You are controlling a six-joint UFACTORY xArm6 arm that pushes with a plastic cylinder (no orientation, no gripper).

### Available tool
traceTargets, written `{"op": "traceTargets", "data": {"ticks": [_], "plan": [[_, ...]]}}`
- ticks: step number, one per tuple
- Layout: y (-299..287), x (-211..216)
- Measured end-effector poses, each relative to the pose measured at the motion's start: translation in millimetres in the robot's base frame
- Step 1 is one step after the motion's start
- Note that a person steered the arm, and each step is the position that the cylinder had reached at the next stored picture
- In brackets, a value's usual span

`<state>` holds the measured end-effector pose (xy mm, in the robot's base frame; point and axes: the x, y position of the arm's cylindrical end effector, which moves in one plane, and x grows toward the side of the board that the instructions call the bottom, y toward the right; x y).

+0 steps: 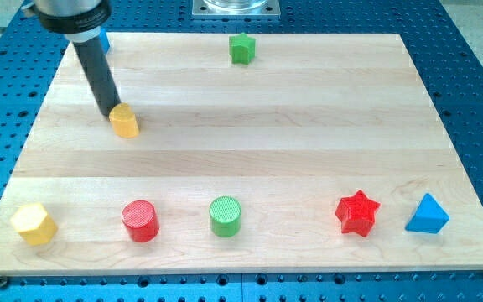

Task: Put the heart on top of the red circle

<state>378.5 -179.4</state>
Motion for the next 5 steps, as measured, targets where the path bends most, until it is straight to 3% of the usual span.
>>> {"op": "traceTargets", "data": {"ticks": [2,5], "plan": [[12,77],[82,112]]}}
